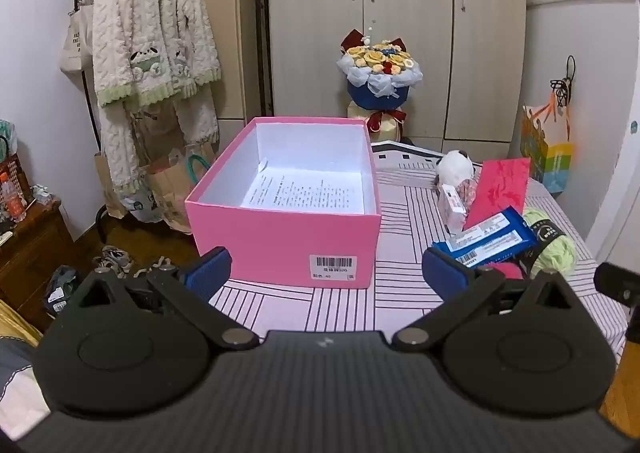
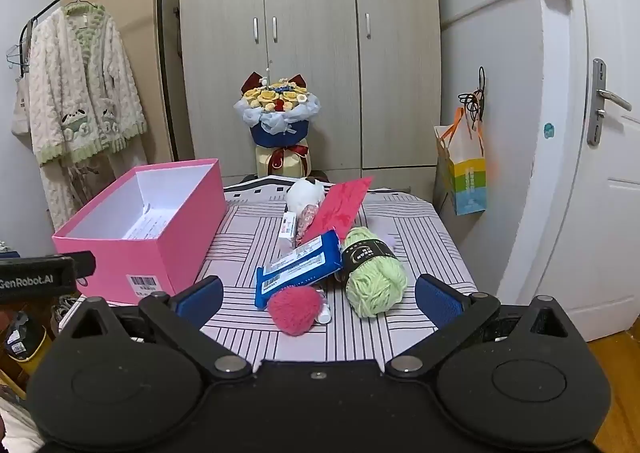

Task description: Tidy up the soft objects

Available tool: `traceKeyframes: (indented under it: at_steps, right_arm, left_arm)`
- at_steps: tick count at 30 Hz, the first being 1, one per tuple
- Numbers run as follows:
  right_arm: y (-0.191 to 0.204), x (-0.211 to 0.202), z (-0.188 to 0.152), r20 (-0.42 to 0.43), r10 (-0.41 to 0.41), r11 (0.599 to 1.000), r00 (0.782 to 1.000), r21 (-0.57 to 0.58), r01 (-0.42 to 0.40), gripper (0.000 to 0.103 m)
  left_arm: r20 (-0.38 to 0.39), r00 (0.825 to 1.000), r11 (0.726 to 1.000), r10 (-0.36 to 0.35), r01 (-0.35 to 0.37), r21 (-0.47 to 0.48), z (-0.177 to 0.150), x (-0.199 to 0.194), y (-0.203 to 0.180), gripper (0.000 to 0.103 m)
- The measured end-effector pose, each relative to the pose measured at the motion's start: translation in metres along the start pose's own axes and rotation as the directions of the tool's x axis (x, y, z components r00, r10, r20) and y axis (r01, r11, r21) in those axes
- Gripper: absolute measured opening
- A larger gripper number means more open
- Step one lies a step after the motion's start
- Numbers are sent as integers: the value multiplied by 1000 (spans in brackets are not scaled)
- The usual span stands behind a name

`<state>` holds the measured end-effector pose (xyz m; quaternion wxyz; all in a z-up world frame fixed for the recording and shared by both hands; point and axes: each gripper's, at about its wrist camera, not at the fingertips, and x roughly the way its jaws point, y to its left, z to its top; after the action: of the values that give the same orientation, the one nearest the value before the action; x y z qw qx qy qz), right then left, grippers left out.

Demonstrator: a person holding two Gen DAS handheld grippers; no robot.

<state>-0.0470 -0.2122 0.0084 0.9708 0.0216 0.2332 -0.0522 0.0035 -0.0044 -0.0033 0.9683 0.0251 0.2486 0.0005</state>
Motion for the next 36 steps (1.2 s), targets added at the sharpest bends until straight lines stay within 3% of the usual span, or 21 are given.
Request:
traceKeyframes:
  at_steps: [9, 36]
  right_arm:
    - [-1, 2, -2, 1, -1, 1000, 1000, 6, 1, 103]
    - [-2, 2, -10, 10, -25, 1000, 1000, -16, 25, 103]
  left_arm:
    - [36, 999, 999, -41, 42, -18, -3, -6, 7, 103]
    - [-27, 995, 995, -93, 94, 29, -16, -2, -2, 103]
